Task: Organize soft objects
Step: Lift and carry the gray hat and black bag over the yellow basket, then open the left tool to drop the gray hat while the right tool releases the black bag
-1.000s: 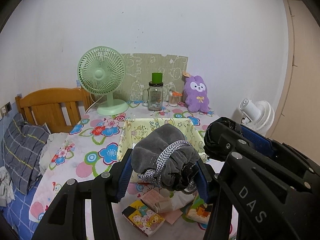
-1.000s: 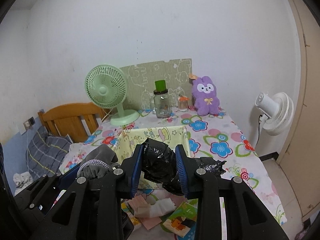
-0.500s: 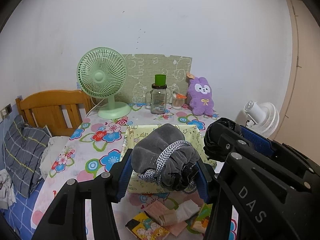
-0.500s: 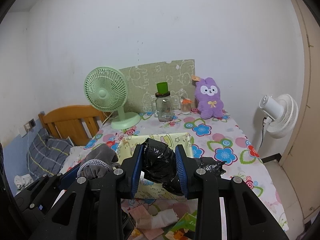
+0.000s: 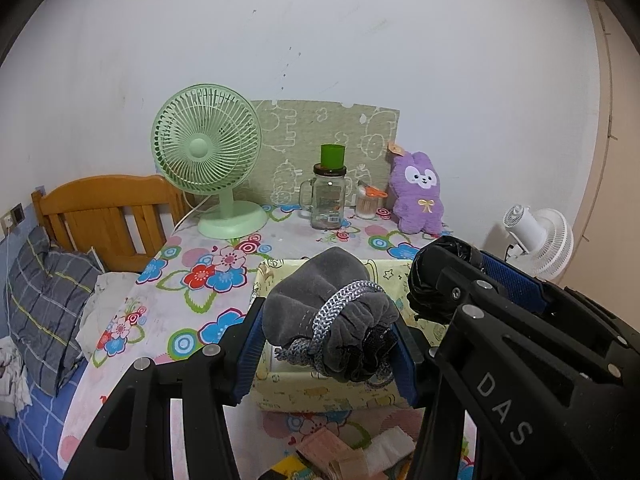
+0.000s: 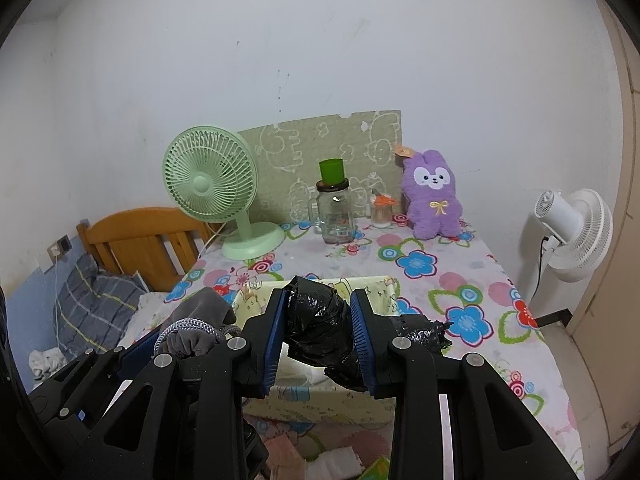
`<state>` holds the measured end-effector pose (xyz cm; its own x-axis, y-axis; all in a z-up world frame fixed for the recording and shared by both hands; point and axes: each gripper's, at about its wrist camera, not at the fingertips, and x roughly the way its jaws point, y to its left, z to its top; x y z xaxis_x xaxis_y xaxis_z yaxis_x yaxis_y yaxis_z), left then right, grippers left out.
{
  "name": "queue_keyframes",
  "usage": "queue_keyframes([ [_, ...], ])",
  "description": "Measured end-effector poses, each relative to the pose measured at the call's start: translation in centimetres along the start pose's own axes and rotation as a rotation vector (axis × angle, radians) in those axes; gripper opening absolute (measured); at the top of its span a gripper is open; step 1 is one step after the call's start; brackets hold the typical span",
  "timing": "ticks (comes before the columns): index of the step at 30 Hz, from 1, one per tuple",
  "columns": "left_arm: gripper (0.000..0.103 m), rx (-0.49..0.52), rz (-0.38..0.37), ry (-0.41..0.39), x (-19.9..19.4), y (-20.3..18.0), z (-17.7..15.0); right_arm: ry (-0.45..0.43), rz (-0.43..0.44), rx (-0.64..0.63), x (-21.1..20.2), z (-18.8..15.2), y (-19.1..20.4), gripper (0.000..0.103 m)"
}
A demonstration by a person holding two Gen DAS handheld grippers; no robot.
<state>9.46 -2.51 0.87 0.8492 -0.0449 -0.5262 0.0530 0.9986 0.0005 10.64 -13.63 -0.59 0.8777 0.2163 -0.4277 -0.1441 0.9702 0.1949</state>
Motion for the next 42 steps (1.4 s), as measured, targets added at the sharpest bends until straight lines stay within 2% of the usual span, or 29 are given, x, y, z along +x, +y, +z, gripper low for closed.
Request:
queue_keyframes([
  [16,0.057,-0.011,0.017,0.028,3.8,0.7,1.0,0.029,0.022,-0.01,4.6,0.9,-0.6,0.036],
  [37,0.06,-0.03,0.034,0.129,9.4,1.7,0.1,0.118,0.059,0.014,11.4,-0.3,-1.3,0.036],
  [40,0.066,-0.037,0.039,0.14,10.1,1.8,0.0,0.13,0.07,0.018,12.2,-0.4,-1.3,0.036],
  [42,0.077,-0.043,0.038,0.148,10.4,2.0,0.0,0.134,0.075,0.018,12.7,-0.5,-1.3,0.036],
])
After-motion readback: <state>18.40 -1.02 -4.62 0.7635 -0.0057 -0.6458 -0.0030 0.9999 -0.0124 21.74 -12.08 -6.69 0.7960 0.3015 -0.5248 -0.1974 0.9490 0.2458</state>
